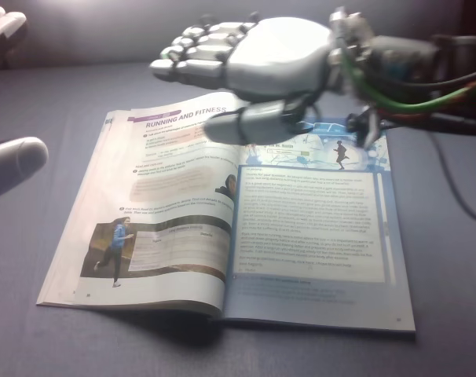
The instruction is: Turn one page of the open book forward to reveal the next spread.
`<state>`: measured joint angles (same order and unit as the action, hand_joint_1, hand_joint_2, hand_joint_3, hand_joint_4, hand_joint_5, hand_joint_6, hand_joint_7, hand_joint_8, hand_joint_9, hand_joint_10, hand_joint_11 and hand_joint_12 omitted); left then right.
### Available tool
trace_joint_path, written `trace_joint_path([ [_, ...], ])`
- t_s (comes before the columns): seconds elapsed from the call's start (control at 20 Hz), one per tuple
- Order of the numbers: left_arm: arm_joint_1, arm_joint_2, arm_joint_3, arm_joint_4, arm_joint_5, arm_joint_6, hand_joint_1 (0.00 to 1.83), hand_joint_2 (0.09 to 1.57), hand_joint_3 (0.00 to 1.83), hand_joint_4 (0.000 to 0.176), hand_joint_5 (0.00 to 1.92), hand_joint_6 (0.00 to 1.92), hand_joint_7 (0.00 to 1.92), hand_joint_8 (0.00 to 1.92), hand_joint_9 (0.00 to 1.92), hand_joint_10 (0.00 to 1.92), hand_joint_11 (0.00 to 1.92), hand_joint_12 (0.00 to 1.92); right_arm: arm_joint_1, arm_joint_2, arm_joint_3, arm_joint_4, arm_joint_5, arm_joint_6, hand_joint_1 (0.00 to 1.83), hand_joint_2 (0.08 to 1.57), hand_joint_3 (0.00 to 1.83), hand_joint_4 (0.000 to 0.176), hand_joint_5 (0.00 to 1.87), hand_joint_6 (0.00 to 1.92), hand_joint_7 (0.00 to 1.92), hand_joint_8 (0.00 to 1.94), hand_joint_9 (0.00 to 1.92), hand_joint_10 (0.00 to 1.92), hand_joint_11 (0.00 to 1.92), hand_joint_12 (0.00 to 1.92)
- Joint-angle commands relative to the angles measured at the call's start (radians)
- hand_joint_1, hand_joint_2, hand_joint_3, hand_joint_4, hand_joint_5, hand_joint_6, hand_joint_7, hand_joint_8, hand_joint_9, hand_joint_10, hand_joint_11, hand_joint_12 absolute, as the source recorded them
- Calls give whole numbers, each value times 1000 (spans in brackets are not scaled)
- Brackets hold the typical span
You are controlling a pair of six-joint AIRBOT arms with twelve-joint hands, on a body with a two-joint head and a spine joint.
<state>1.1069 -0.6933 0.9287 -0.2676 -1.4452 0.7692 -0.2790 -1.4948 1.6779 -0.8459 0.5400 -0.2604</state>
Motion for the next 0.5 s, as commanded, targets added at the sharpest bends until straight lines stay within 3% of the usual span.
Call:
trace_joint_path([
  [0.0,0,8,-2,-17,-133,-1,0,1262,10,0,25,2,16,5,0,0,0,0,4,35,-14,55,105,5,29,1565,99,0,0,0,0,0,0,0,0,0],
  [0.1,12,6,-6,-22,-141,-1,0,1261,8,0,22,1,7,1,0,0,0,0,-29,125,-69,96,145,5,165,1571,164,0,0,0,0,0,0,0,0,0],
  [0.2,25,5,-11,-29,-145,-1,0,1256,5,0,24,1,1,0,0,0,0,0,-60,239,-161,191,176,5,6,1455,22,0,5,2,0,0,0,0,0,0],
  [0.45,44,-9,-12,-36,-144,-1,0,1250,1,0,20,3,8,3,0,0,0,0,-167,437,-320,353,265,5,0,1571,35,0,0,0,0,0,0,0,0,0],
])
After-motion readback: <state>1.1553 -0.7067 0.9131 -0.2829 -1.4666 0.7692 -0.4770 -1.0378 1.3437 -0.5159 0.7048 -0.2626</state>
